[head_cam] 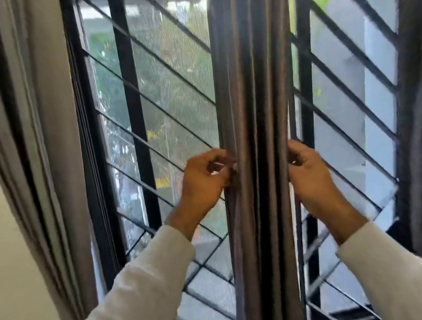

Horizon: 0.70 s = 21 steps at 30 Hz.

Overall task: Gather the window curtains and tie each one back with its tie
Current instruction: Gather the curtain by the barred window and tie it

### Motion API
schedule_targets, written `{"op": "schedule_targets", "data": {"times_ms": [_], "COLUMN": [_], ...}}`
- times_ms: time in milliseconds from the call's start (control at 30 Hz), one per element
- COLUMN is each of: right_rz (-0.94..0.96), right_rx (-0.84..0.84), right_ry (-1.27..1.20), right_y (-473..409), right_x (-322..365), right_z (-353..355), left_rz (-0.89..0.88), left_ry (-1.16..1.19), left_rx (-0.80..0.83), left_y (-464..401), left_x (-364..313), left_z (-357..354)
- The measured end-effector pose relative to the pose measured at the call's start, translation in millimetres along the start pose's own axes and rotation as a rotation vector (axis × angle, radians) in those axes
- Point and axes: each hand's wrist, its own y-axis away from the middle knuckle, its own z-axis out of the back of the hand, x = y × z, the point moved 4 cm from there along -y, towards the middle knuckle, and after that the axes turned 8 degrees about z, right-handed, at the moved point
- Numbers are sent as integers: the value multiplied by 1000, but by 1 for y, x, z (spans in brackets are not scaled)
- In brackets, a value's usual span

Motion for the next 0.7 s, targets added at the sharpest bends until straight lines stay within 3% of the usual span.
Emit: {"op": "schedule_targets", "data": {"times_ms": [133, 267, 333, 433, 567, 633, 700], "right_rz": [-155, -290, -225, -159, -266, -75, 158], "right_rx": [155, -46, -21, 82, -250, -371, -181], "right_ry": [-66, -85, -67, 108, 374, 551, 556], "right_y": [57, 119, 142, 166, 181, 198, 220], "right_x": [-26, -52, -51, -62, -77, -58, -37], "right_z": [-18, 9, 6, 0, 33, 36, 14], "left_rz": [100, 340, 309, 167, 96, 166, 173], "left_ry": [-88, 31, 69, -128, -493, -500, -467], "left_rx": [143, -78, -120, -179, -245, -303, -379], "left_y": [52, 116, 141, 172, 194, 206, 218], "left_x": [40, 84, 82, 74, 75, 74, 64], "left_z": [-20, -6, -15, -31, -35, -36, -41]}}
